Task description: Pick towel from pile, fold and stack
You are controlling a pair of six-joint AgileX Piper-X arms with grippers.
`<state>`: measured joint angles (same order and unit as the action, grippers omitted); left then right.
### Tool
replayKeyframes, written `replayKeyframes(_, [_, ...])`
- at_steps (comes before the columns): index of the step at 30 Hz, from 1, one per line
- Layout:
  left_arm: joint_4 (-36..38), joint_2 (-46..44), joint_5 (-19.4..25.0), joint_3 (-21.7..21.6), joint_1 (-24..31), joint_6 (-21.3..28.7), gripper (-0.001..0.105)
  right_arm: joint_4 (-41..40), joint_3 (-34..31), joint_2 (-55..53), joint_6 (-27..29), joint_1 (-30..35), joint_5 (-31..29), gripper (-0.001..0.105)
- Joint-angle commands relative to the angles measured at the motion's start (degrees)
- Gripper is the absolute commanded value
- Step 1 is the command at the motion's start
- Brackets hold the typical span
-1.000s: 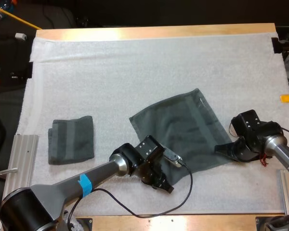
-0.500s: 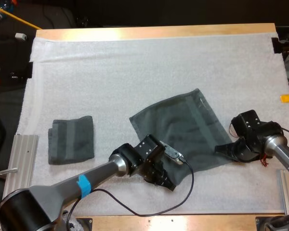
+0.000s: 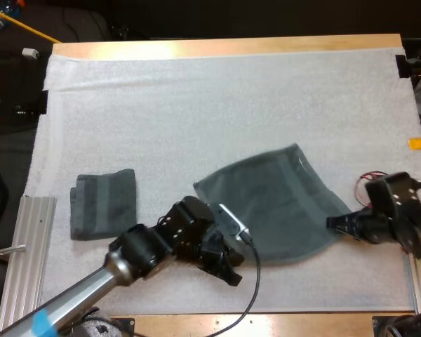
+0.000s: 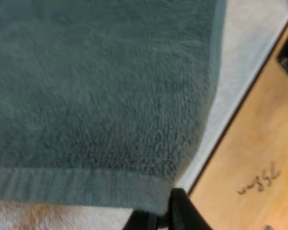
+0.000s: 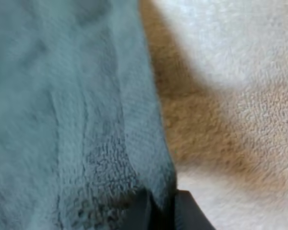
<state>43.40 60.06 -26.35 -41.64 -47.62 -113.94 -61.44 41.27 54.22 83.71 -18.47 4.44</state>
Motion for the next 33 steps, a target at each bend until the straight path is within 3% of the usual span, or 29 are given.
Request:
replayKeyframes(1, [1.9, -1.8, -0.5, -1.1, -0.2, -0.4, 0.0, -1.5, 1.3, -3.1, -1.3, 0.2, 1.6, 0.0])
replayKeyframes(9, [7.8, -7.6, -0.5, -6.9, -0.2, -0.4, 0.0, -5.3, 8.9, -12.3, -6.9, -4.6, 4.2, 0.0])
replayKeyframes(18, [13.4, -10.7, 0.1, -13.7, -0.2, -0.1, 0.0, -12.6, 17.0, -12.6, -15.9, -18.2, -2.7, 0.0])
replayKeyframes(24, [17.4, -12.2, 5.7, -14.0, -0.2, 1.1, 0.0, -17.2, 21.0, -12.6, -21.7, -26.2, -11.9, 0.0])
replayKeyframes(28, [16.9, -11.4, 12.8, -14.0, -0.2, 2.2, 0.0, -17.1, 21.0, -11.0, -22.2, -27.2, -12.4, 0.0])
replayKeyframes(33, [13.3, -6.4, 14.3, -14.0, 2.8, 5.0, 0.0, -13.2, 21.0, -4.3, -21.8, -27.1, -18.5, 0.0])
